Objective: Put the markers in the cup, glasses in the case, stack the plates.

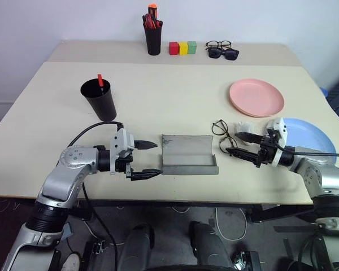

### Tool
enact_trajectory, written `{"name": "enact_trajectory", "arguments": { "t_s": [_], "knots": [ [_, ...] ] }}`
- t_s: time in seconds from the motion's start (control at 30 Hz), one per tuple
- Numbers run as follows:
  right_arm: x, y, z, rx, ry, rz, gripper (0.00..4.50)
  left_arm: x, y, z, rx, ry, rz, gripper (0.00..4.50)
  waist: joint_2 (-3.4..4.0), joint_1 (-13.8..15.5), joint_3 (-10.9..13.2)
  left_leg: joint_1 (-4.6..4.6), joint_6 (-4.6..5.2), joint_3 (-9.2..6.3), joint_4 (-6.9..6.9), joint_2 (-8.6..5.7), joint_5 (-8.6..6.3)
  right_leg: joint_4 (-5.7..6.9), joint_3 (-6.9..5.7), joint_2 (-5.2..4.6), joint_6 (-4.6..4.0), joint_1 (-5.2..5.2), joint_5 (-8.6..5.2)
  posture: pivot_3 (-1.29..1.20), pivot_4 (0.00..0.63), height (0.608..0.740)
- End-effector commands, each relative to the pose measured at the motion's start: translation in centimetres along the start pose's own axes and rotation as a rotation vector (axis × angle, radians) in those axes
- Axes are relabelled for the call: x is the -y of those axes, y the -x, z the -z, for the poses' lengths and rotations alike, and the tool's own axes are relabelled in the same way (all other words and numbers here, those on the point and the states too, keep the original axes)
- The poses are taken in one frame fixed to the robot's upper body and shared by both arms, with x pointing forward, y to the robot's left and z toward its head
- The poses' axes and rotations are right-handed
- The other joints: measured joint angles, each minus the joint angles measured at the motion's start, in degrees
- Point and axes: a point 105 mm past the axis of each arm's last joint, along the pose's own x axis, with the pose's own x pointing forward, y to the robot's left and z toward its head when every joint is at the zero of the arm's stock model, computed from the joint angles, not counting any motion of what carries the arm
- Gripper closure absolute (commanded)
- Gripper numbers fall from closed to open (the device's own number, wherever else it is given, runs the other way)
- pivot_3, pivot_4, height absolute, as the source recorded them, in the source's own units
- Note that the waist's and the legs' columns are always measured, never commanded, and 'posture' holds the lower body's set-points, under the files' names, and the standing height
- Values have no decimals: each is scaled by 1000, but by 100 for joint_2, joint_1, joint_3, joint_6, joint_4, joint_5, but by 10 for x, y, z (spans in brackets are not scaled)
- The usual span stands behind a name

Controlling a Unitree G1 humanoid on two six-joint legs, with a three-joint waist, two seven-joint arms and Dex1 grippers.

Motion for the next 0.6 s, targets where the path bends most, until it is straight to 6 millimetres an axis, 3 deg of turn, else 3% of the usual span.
{"name": "enact_trajectory", "arguments": {
  "t_s": [0.03, 0.5, 0.6],
  "knots": [
    [6, -4, -7, 4, 30, 0, 0, 3, 6, -4, 7, -61, -11, 165, 1, 2, 0, 0, 0, 0, 0, 0, 0, 1, 0, 0, 0, 0, 0, 0, 150, 740],
    [19, -20, -6, -34, 14, -25, 0, 10, 8, 0, 14, -44, -56, 165, 1, 5, 0, 0, 0, 0, 0, 0, 0, 2, 0, 0, 0, 0, 0, 0, 150, 740],
    [20, -25, -8, -37, 13, -33, 817, 10, 9, 1, 17, -39, -75, 103, 1, -13, 0, 1, 0, 0, 0, 0, 0, 2, 0, 0, 0, 0, 0, 0, 150, 740]
  ]
}}
